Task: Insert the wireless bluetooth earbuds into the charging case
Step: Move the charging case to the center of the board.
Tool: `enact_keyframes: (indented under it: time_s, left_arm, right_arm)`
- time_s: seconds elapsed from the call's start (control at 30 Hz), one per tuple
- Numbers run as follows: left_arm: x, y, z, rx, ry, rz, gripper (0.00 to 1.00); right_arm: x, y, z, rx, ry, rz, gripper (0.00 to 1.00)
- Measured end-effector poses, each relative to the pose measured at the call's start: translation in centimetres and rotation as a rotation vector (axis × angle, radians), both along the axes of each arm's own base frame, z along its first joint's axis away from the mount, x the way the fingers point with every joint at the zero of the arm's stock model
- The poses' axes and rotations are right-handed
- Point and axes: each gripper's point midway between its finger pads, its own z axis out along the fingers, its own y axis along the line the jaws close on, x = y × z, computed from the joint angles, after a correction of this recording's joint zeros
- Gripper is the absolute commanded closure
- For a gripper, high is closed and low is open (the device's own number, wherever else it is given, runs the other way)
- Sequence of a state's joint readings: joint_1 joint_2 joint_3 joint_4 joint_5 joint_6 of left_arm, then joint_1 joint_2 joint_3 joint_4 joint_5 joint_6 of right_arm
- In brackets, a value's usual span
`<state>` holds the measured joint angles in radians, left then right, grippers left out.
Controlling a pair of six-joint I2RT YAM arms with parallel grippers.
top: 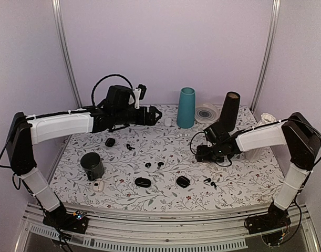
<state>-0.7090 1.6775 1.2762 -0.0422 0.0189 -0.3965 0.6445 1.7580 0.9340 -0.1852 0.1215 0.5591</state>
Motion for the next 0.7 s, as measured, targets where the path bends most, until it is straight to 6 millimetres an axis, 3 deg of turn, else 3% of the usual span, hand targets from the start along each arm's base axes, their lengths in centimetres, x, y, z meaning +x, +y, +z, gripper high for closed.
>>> enact_keyframes:
  time_s: [0.37, 0.7]
  left_arm:
    - [0.0, 0.0, 0.0, -0.002, 0.001, 0.001, 0.04]
    - [-0.2, 0.1, -0.7, 0.005, 0.013, 0.003, 0.04]
  right_arm:
    - [-0.4, 6.7, 0.5, -0.043, -0.016, 0.176, 0.18]
    - [-1.7, 5.3, -0.3, -0.081, 0.069, 0.1, 0.14]
